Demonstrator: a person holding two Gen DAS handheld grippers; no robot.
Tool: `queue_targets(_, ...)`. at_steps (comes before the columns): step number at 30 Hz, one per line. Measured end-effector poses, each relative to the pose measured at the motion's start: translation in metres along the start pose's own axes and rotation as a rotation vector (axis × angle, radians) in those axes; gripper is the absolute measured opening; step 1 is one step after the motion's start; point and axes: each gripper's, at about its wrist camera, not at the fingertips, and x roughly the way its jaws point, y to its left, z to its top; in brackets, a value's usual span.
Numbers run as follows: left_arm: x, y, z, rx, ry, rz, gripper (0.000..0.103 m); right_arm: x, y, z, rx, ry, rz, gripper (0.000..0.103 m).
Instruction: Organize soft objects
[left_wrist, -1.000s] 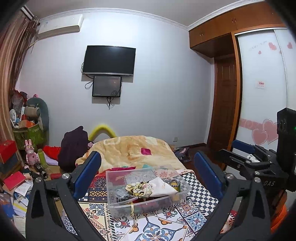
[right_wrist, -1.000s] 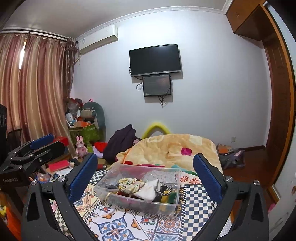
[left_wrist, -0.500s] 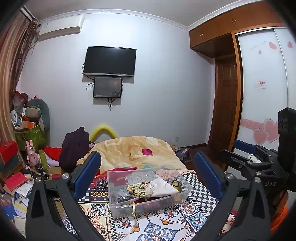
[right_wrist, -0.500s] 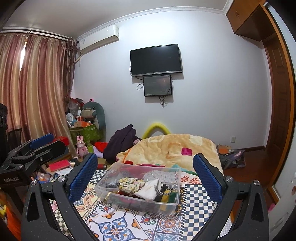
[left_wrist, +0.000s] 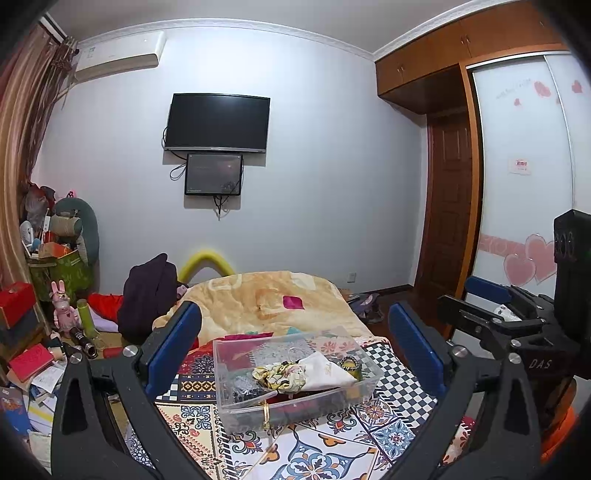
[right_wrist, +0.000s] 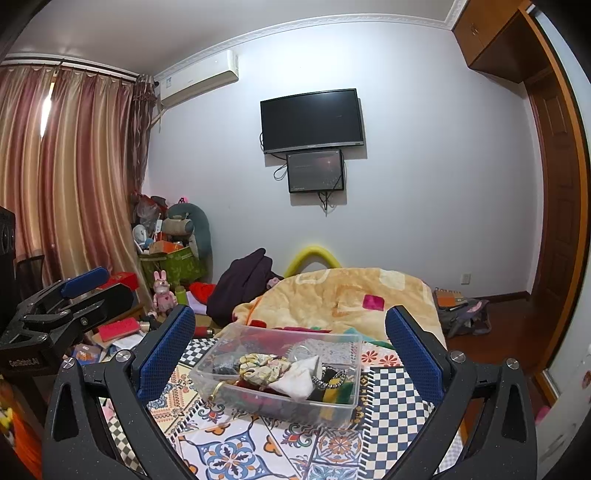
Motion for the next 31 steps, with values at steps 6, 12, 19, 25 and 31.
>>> queue_targets(6, -0.0003, -0.0001, -0.0015, 0.002, 0.001, 0.0, 0.103, -0.0004, 0.0001, 0.0006, 0.005, 0.002, -0.003, 0.103)
queue_targets(12, 0.0005, 0.0018, -0.0026, -0.012, 0.006, -0.016, 0.103, -0.0005, -0.0001, 0.0014, 0.003, 0.004, -0.007, 0.103)
queue_targets(19, 0.0003, 0.0029, -0.0028, -0.013, 0.008, -0.019, 0.103, 0.0008, -0.0026, 0.0002, 0.0, 0.006, -0.013, 0.103)
queue_targets(25, 0.0018, 0.0035, -0.0034, -0.014, 0.019, -0.019, 0.103, 0.0007, -0.0027, 0.0002, -0.001, 0.008, -0.015, 0.103)
queue_targets(31, 0.002, 0.0058, -0.0029, -0.023, 0.029, -0.026, 0.103, 0.0004, -0.0028, -0.0003, -0.001, 0.009, -0.015, 0.103)
